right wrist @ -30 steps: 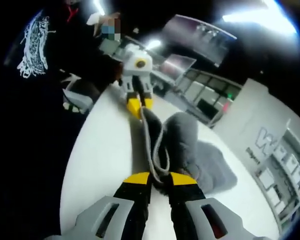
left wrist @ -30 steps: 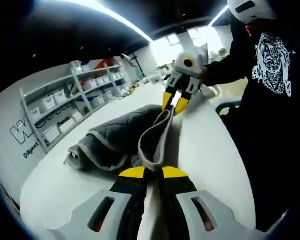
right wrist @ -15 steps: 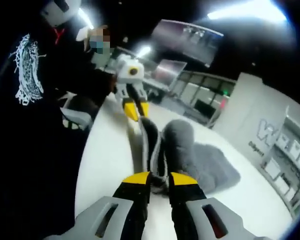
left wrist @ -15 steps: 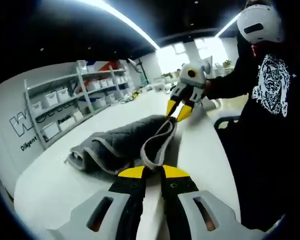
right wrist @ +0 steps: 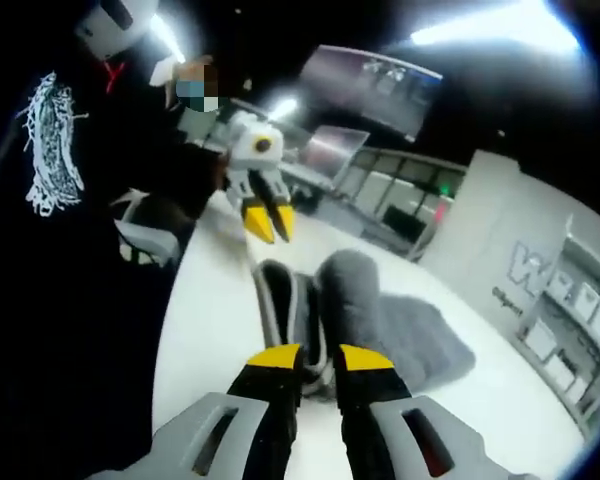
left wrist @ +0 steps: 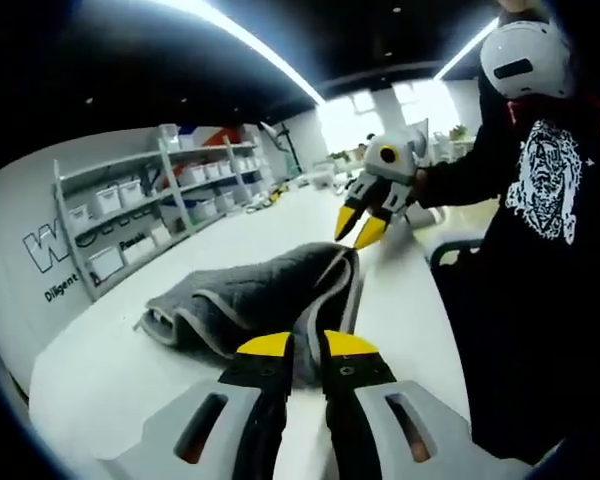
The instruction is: Open the folded towel by lifting each exposed corner and separating the folded layers until the towel lies flat within the target outline without major curled edges
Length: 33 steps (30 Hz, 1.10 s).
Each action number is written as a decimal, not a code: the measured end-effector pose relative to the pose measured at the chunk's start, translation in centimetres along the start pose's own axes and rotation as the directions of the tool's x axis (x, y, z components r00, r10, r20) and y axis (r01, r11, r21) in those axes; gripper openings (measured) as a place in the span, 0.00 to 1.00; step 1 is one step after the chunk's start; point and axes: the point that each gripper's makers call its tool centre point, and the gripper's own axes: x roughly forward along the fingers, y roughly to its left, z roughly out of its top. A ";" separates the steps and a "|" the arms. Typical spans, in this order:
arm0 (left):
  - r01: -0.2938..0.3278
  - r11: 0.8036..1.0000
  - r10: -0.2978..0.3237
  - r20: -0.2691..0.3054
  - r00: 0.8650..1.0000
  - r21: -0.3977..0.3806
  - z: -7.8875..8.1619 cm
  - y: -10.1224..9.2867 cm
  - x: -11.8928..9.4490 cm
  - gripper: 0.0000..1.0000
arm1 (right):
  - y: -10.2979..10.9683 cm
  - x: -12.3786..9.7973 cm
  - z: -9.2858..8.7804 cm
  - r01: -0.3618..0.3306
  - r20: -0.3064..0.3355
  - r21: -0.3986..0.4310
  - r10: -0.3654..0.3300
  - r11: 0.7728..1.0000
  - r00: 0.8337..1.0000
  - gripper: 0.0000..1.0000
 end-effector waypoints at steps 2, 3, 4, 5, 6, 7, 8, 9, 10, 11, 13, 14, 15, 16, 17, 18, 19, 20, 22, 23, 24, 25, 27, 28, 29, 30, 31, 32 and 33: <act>-0.001 1.000 0.001 0.008 1.000 0.002 0.2 0.0 -0.1 0.02 | 0.0 -0.1 0.1 0.001 0.002 0.003 -0.001 1.000 1.000 0.10; -0.004 1.000 0.004 0.013 1.000 0.004 0.3 0.0 -0.1 0.01 | 0.0 -0.1 0.1 0.002 0.001 0.002 -0.002 1.000 1.000 0.10; -0.006 1.000 0.006 0.022 1.000 0.004 0.5 0.0 -0.1 0.01 | 0.0 -0.1 0.0 0.002 0.000 0.003 -0.002 1.000 1.000 0.10; -0.005 1.000 0.005 0.026 1.000 0.001 0.7 0.0 -0.2 0.01 | 0.1 -0.1 0.0 0.003 -0.001 0.001 -0.003 1.000 1.000 0.10; -0.004 1.000 0.004 0.029 1.000 0.002 0.7 -0.1 -0.2 0.01 | 0.1 -0.1 0.0 0.004 -0.002 0.000 -0.004 1.000 1.000 0.09; -0.003 1.000 0.003 0.034 0.999 0.005 0.8 -0.2 -0.2 0.01 | 0.1 -0.1 -0.1 0.003 -0.006 0.001 -0.003 1.000 1.000 0.04; -0.002 1.000 0.002 0.038 0.999 0.005 0.9 -0.2 -0.2 0.01 | 0.2 -0.2 -0.2 0.001 -0.009 0.000 -0.001 1.000 1.000 0.00; -0.003 1.000 0.003 0.043 0.999 -0.001 1.0 -0.2 -0.2 0.01 | 0.2 -0.2 -0.2 0.003 -0.010 -0.001 -0.003 1.000 1.000 0.00; -0.015 1.000 0.015 0.047 0.999 -0.014 1.0 -0.1 -0.2 0.01 | 0.1 -0.2 -0.2 0.007 -0.007 0.004 -0.007 1.000 1.000 0.00; -0.037 0.998 0.039 0.058 0.998 -0.042 1.1 0.4 -0.2 0.01 | 0.1 -0.3 -0.1 0.007 -0.006 0.016 -0.006 1.000 1.000 0.00; -0.061 0.994 0.068 0.075 0.995 -0.095 1.3 1.0 -0.1 0.01 | 0.1 -0.3 0.2 0.003 0.013 0.041 -0.003 0.999 1.000 0.00; -0.087 0.986 0.102 0.099 0.990 -0.141 1.6 1.6 0.0 0.01 | 0.1 -0.4 0.3 -0.001 0.021 0.066 0.000 0.998 1.000 0.00; -0.103 0.982 0.122 0.115 0.986 -0.161 1.9 1.9 0.1 0.01 | 0.0 -0.4 0.4 -0.002 0.024 0.075 0.000 0.997 1.000 0.00; -0.136 0.974 0.160 0.128 0.979 -0.179 2.0 2.6 0.2 0.01 | -0.1 -0.5 0.5 -0.001 0.030 0.085 -0.002 0.996 1.000 0.00; -0.159 0.970 0.181 0.109 0.977 -0.182 1.7 2.9 0.3 0.03 | -0.1 -0.5 0.6 0.000 0.033 0.090 -0.003 0.996 0.999 0.00; -0.167 0.966 0.189 0.102 0.977 -0.196 1.5 3.1 0.4 0.06 | -0.1 -0.6 0.6 0.001 0.035 0.094 -0.005 0.996 0.999 0.00; -0.173 0.964 0.197 0.103 0.975 -0.203 1.5 3.3 0.5 0.08 | -0.2 -0.6 0.6 0.006 0.036 0.095 -0.009 0.995 0.999 0.00; -0.187 0.958 0.212 0.094 0.973 -0.218 1.2 3.6 0.6 0.10 | -0.3 -0.7 0.6 0.012 0.036 0.097 -0.015 0.995 0.999 0.00; -0.211 0.947 0.235 0.073 0.969 -0.243 0.6 4.0 0.6 0.16 | -1.2 -0.9 0.7 0.050 0.042 0.115 -0.055 0.992 0.998 0.03; -0.219 0.943 0.243 0.070 0.968 -0.249 0.4 4.1 0.6 0.18 | -1.6 -1.0 0.8 0.067 0.050 0.127 -0.074 0.990 0.996 0.10; -0.235 0.937 0.259 0.064 0.964 -0.260 0.2 4.5 0.5 0.22 | -1.9 -1.1 0.8 0.080 0.058 0.148 -0.090 0.986 0.994 0.16; -0.247 0.927 0.273 0.058 0.960 -0.282 -0.1 4.8 0.4 0.24 | -2.1 -1.2 0.8 0.085 0.059 0.154 -0.095 0.984 0.994 0.21; -0.270 0.903 0.301 0.043 0.953 -0.333 -0.7 5.4 0.2 0.30 | -2.6 -1.3 0.8 0.107 0.064 0.176 -0.120 0.979 0.991 0.23; -0.294 0.879 0.330 0.034 0.943 -0.375 -1.1 6.0 0.0 0.34 | -3.0 -1.4 0.7 0.121 0.072 0.212 -0.139 0.970 0.988 0.29; -0.308 0.859 0.351 0.033 0.936 -0.409 -1.3 6.5 -0.2 0.37 | -3.3 -1.4 0.6 0.129 0.074 0.240 -0.151 0.962 0.986 0.35; -0.315 0.838 0.363 0.024 0.932 -0.445 -1.6 6.9 -0.3 0.43 | -3.8 -1.4 0.4 0.145 0.071 0.260 -0.168 0.955 0.983 0.42; -0.326 0.818 0.372 0.002 0.928 -0.474 -2.1 7.1 -0.4 0.47 | -4.1 -1.4 0.0 0.160 0.056 0.286 -0.183 0.945 0.982 0.52; -0.330 0.813 0.373 -0.006 0.928 -0.481 -2.3 7.2 -0.4 0.52 | -4.3 -1.3 -0.3 0.164 0.049 0.310 -0.188 0.936 0.981 0.59; -0.332 0.815 0.373 -0.010 0.928 -0.475 -2.4 7.2 -0.2 0.58 | -4.3 -1.2 -0.4 0.164 0.048 0.325 -0.189 0.931 0.981 0.65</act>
